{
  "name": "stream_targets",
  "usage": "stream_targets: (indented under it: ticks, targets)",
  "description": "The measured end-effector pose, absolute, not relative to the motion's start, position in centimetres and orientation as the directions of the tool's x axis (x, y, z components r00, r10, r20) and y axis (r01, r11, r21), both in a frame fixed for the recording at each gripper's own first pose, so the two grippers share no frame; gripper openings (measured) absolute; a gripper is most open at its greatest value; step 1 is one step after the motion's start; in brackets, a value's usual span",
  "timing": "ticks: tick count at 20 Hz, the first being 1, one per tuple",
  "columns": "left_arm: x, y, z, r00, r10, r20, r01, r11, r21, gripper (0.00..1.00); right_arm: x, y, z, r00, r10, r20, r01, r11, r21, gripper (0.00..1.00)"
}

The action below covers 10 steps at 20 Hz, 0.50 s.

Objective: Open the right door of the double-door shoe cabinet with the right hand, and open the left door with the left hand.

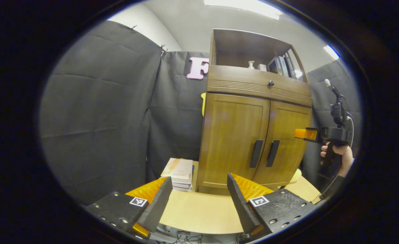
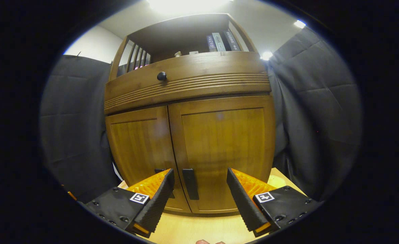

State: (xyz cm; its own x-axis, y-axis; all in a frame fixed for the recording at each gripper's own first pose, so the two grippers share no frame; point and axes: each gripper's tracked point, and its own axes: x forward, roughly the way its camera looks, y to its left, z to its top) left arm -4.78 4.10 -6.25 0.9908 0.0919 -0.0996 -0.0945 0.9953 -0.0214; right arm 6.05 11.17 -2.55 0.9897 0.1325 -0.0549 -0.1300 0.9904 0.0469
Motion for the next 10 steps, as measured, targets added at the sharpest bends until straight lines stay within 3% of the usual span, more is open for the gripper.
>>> stream_targets:
  ticks: [2,9,10]
  targets:
    - [-5.3,3.8,-6.3,0.989,0.103,-0.104,-0.105,0.994,-0.010,0.95,7.4,12.1,-2.8,0.990,0.131,-0.058,-0.129,0.991,0.041,0.98]
    - [-6.2,4.1,-7.9,0.979,0.154,-0.137,-0.159,0.987,-0.033,0.92,11.8,14.8,-5.1,0.985,0.138,-0.099,-0.138,0.990,0.009,0.98]
    - [-6.3,4.4,-8.3,0.976,0.163,-0.142,-0.170,0.985,-0.035,0.92,12.3,14.8,-5.5,0.987,0.128,-0.101,-0.128,0.992,0.001,0.93]
